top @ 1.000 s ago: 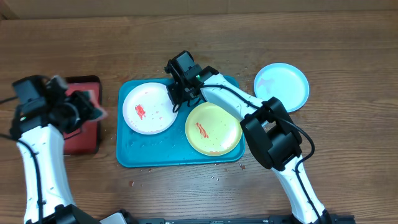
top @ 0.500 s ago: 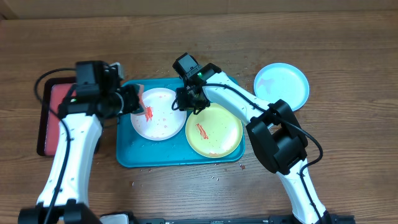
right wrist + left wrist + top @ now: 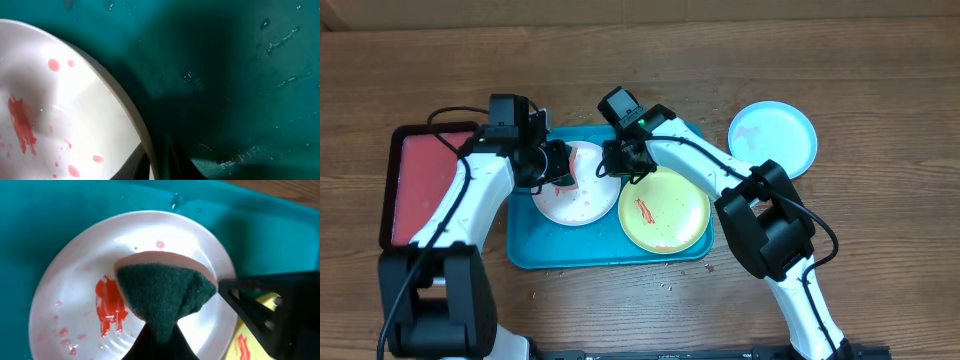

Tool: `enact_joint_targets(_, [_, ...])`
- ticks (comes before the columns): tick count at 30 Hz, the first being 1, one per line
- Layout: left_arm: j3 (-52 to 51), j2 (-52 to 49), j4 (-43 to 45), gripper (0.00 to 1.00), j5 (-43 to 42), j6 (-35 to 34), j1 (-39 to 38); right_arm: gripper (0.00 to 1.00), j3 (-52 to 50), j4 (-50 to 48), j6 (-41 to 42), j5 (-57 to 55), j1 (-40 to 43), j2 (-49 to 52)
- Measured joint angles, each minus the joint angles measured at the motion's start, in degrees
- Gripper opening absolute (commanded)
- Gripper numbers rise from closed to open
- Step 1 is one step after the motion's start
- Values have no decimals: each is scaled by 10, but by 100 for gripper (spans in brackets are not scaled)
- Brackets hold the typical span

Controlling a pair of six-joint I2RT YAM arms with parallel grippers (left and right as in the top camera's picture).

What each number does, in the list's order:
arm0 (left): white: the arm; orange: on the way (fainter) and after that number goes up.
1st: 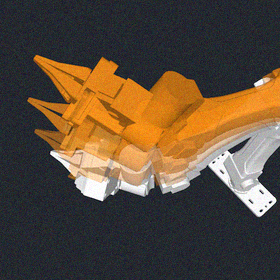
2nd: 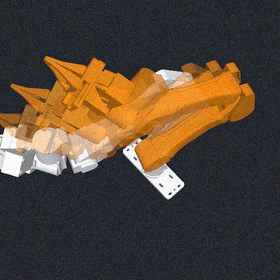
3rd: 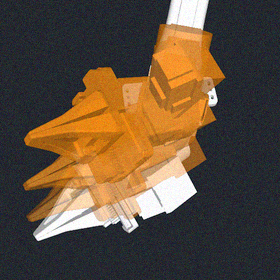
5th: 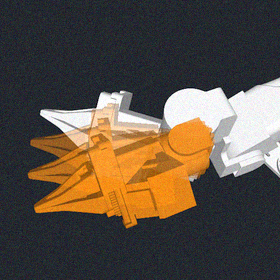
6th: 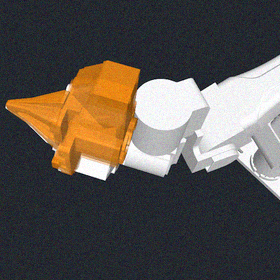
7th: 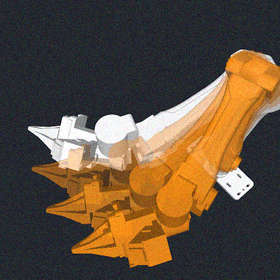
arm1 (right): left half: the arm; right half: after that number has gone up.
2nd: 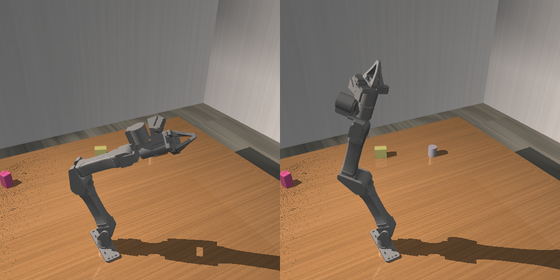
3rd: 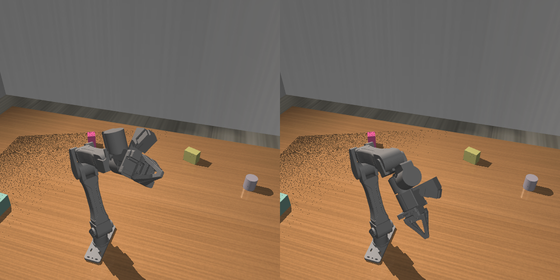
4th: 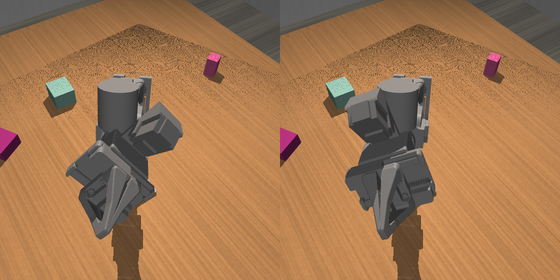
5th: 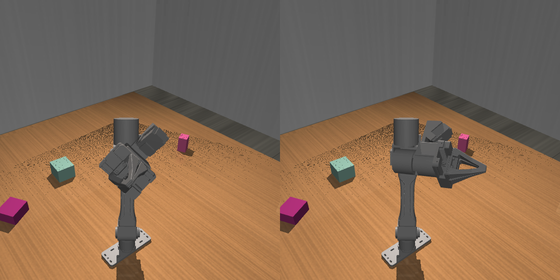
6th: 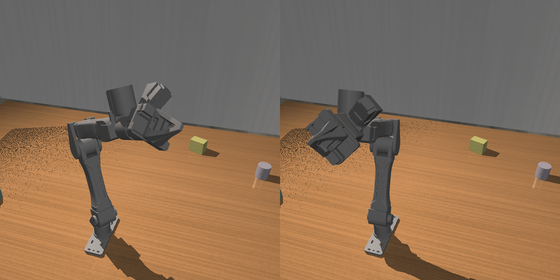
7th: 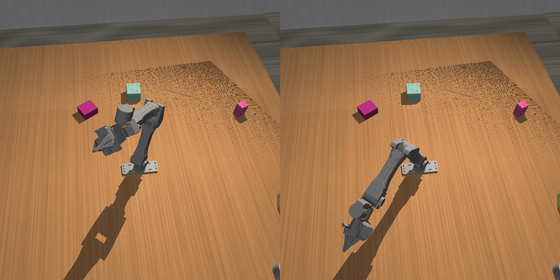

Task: Clean dirty plates on tray and stack at the side
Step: 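Scrub the white plate with the sponge in the left gripper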

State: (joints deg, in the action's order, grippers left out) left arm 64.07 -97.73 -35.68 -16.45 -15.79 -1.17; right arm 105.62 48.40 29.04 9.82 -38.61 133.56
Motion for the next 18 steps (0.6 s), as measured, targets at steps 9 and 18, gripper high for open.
enact_joint_targets(9, [0,-77,46,4,2,-49,-30,7,-2,-3,40,4,-5,0])
enact_joint_targets(18, [11,-110,50,4,27,-66,-39,4,-3,-3,48,4,-6,0])
